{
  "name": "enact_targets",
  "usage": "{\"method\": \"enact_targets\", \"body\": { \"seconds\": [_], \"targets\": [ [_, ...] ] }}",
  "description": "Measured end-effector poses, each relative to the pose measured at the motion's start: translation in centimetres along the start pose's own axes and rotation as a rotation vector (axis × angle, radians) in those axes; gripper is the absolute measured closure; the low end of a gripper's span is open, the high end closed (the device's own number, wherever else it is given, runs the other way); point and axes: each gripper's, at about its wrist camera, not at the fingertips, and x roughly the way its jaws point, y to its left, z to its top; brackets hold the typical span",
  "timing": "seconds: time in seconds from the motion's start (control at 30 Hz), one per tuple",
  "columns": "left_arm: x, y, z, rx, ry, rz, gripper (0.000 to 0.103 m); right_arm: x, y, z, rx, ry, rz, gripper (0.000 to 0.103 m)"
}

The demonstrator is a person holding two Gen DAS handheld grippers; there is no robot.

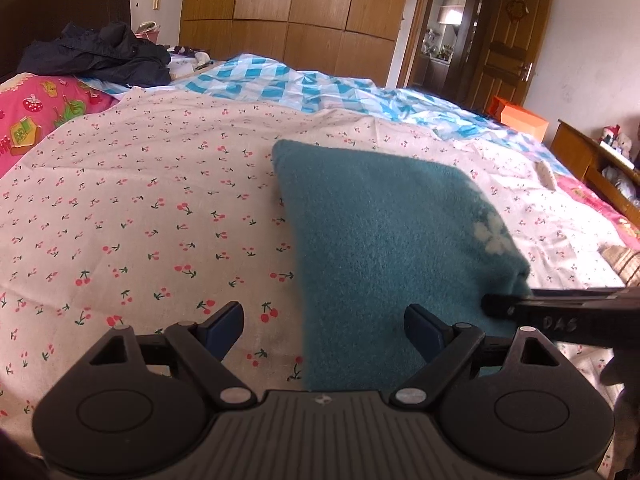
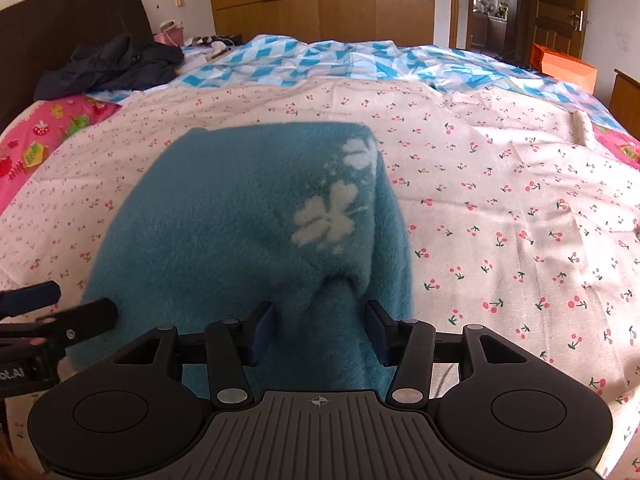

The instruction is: Fold small clothes

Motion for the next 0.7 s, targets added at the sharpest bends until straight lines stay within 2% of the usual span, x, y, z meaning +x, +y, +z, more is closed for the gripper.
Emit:
{"method": "enact_targets", "body": {
  "seconds": [0.17,0.27,0.37,0.5,0.7],
  "targets": [
    [-0.7,0.4,-0.1,-0.017,-0.012,-0.018,0.011,-1.6,0.2,0.0,0.026,-0.037,0.014,0.054],
    [-1.0,0.4,0.0,-0.025,-0.019,-0.054,0.011,-1.5,0.3,-0.7,0.004,-0.019,0.007,0.054],
    [-0.4,-0.3,-0.3,0.013,0.029,-0.081,0.011,-0.7,0.2,-1.0,-0.002,-0.001,0.001,0.052],
    [1.5,-1.5,-1.0,0.092,0.115,-0.004,0.01,-0.3,0.0,-0.8,0.01,0.009,0.013,0.051],
    [1.5,0.0,-0.8,-0.001,0.142,-0.047,0.01,-1.5,-0.7,-1.0,0.05,-0.009,0.051,0.051]
  ]
}}
